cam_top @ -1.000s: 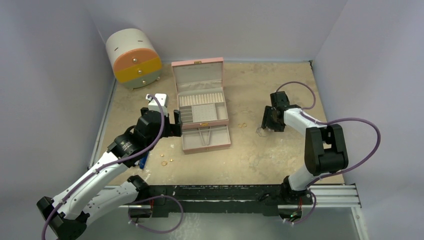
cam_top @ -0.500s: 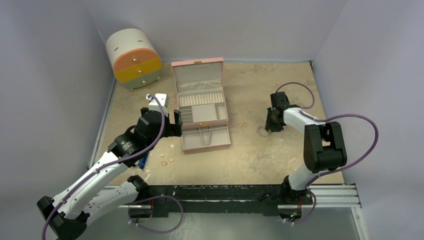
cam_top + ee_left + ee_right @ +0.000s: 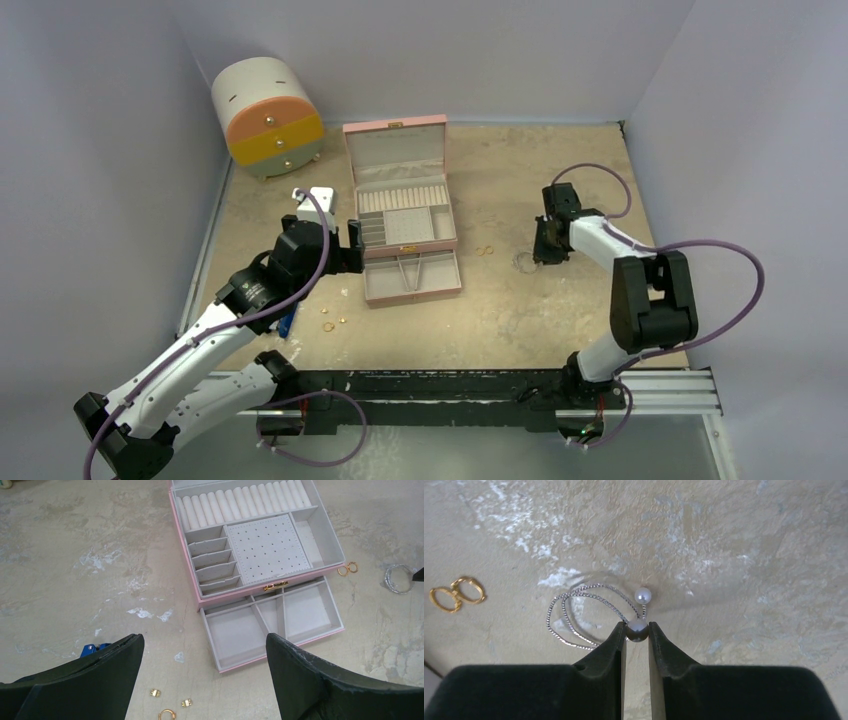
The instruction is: Organize the mixed jewelry
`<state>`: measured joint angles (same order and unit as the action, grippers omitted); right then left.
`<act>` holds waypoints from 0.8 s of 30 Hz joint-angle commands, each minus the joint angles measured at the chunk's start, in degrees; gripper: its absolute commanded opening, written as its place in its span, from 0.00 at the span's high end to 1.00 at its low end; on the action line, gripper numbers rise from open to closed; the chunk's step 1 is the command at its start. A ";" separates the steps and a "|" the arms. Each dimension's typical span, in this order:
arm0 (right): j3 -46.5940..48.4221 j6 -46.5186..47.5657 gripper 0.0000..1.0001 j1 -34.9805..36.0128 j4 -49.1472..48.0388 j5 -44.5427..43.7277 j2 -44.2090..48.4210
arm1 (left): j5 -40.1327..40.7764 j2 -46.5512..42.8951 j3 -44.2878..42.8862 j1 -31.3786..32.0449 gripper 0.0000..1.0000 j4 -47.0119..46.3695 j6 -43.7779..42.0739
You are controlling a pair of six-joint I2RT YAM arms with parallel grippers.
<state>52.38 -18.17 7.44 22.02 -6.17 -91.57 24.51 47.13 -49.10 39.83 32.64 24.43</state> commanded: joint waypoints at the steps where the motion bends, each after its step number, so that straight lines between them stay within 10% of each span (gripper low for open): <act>1: 2.87 1.05 1.00 0.75 4.76 1.34 6.49 | 0.72 -0.40 -0.29 0.18 0.08 -2.49 -0.69; 24: 17.88 -10.93 1.00 28.11 16.63 -1.75 8.74 | 0.21 -1.89 -0.20 0.23 0.08 -2.76 -0.61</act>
<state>66.48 -25.41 31.79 38.13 -6.92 -79.92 24.47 45.93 -49.04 39.83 32.40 24.43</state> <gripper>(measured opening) 0.204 0.920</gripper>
